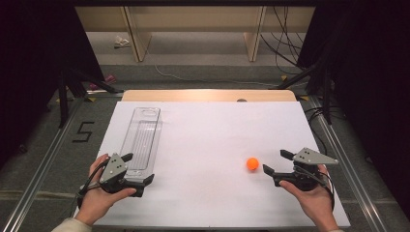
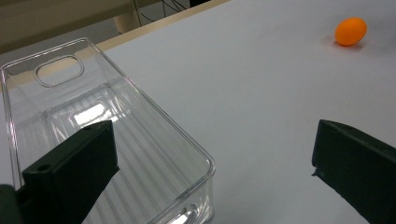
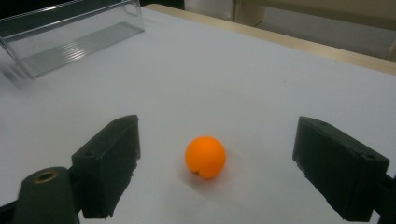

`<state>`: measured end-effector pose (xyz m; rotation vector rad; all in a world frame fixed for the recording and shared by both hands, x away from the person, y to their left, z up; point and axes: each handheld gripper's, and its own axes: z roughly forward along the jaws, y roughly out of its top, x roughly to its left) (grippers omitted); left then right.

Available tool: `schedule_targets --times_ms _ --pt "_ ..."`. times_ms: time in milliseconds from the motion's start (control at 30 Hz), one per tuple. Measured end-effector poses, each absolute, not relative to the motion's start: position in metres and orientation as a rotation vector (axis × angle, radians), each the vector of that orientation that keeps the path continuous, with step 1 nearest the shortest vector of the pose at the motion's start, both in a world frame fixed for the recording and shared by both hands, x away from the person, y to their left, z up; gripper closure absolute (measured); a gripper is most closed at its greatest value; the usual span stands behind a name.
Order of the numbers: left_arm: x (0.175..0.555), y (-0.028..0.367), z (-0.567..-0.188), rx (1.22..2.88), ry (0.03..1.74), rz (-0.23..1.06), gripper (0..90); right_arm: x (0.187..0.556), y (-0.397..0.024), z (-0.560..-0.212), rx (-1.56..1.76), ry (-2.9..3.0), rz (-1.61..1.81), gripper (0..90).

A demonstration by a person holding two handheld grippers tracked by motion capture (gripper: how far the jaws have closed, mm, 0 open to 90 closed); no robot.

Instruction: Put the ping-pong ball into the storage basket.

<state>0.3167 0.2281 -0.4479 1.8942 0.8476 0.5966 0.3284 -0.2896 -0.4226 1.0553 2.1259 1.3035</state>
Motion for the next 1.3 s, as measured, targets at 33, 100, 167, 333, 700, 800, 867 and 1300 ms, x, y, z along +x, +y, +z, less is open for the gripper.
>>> schedule_targets --times_ms 33,100,167,333,700,800,867,1300 --pt "0.317 0.228 -0.448 1.894 0.846 0.597 0.0 0.328 -0.290 -0.422 1.057 2.126 1.302 15.8" --pt "0.317 0.228 -0.448 1.893 0.849 0.598 0.0 0.329 -0.290 -0.423 1.059 2.127 1.297 15.8" --pt "0.317 0.228 -0.448 1.896 0.846 0.598 0.0 0.329 -0.290 -0.423 1.060 2.130 1.293 15.9" --pt "0.317 0.229 -0.448 1.894 0.850 0.598 0.0 0.331 -0.289 -0.425 1.065 2.145 1.274 15.8" --pt "0.317 0.229 -0.448 1.893 0.846 0.599 0.0 0.346 -0.278 -0.434 1.059 2.212 1.209 15.9" --pt "0.317 0.229 -0.449 1.894 0.849 0.599 0.0 0.353 -0.269 -0.439 1.047 2.254 1.183 16.0" --pt "0.317 0.229 -0.449 1.894 0.848 0.600 0.0 0.356 -0.265 -0.443 1.037 2.285 1.156 16.1" --pt "0.318 0.229 -0.449 1.895 0.850 0.601 0.0 0.377 -0.252 -0.459 1.050 2.365 1.064 16.3"
